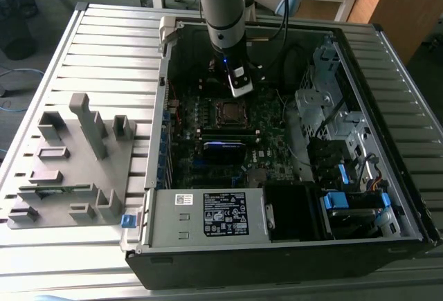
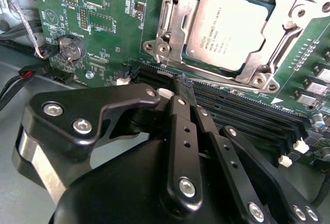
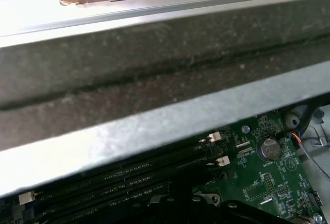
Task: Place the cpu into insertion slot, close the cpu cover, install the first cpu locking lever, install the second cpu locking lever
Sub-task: 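Install the first cpu locking lever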
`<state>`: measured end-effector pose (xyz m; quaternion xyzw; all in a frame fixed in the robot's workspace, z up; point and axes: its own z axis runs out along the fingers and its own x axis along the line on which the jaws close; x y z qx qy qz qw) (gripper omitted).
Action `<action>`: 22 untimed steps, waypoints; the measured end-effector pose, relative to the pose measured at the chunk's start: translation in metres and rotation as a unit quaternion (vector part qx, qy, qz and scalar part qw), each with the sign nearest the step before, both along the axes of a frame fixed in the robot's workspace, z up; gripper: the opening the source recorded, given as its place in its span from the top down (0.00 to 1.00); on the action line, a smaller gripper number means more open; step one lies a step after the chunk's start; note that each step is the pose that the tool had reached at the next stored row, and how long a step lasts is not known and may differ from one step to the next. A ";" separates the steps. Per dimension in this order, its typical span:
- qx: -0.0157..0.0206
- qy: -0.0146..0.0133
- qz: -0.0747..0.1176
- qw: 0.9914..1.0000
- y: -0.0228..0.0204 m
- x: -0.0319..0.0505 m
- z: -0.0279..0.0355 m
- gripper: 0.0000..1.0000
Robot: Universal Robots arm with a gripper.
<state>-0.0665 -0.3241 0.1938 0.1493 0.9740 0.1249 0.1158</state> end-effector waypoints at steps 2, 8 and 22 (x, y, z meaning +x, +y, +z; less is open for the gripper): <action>0.000 0.000 0.000 1.000 0.0000 0.0001 -0.0002 0.89; 0.000 0.000 0.000 1.000 -0.0006 0.0002 -0.0005 0.89; -0.003 -0.002 0.000 1.000 -0.0011 0.0003 -0.0010 0.89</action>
